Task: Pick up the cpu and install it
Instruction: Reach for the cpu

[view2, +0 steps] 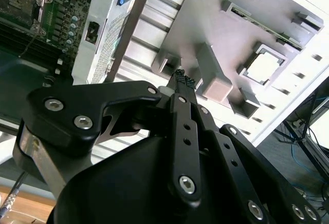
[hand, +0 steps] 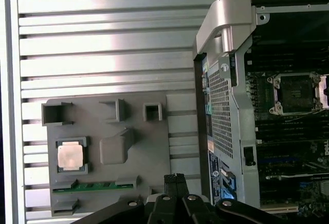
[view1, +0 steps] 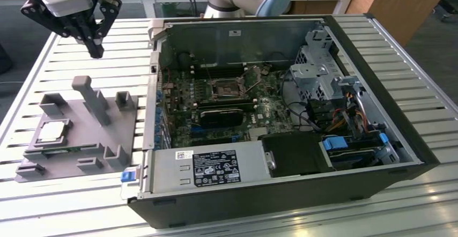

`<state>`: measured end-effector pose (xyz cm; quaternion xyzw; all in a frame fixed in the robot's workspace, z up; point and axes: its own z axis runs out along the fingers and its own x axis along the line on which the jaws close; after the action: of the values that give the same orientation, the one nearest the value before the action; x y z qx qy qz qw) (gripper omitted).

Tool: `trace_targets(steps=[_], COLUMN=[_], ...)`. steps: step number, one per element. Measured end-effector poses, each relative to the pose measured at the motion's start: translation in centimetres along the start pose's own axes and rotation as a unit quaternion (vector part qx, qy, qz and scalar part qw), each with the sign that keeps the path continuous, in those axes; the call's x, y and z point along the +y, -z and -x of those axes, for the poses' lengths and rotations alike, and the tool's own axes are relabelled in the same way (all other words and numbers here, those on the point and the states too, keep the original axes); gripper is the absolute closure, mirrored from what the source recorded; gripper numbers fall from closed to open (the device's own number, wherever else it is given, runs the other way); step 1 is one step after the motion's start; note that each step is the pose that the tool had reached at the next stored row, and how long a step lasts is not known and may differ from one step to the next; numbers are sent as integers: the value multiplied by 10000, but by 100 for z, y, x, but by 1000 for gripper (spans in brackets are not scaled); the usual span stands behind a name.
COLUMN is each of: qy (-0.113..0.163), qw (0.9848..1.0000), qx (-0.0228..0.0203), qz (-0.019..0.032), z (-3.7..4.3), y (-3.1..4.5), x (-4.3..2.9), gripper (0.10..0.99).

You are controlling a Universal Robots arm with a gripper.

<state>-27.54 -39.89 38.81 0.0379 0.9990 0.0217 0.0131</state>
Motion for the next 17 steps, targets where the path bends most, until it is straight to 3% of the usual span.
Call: trace_targets(steps=[17], qy=[0], qw=[10000], qx=[0], qz=[0], z=[-82], y=[-3], x=[-6], gripper=[980])
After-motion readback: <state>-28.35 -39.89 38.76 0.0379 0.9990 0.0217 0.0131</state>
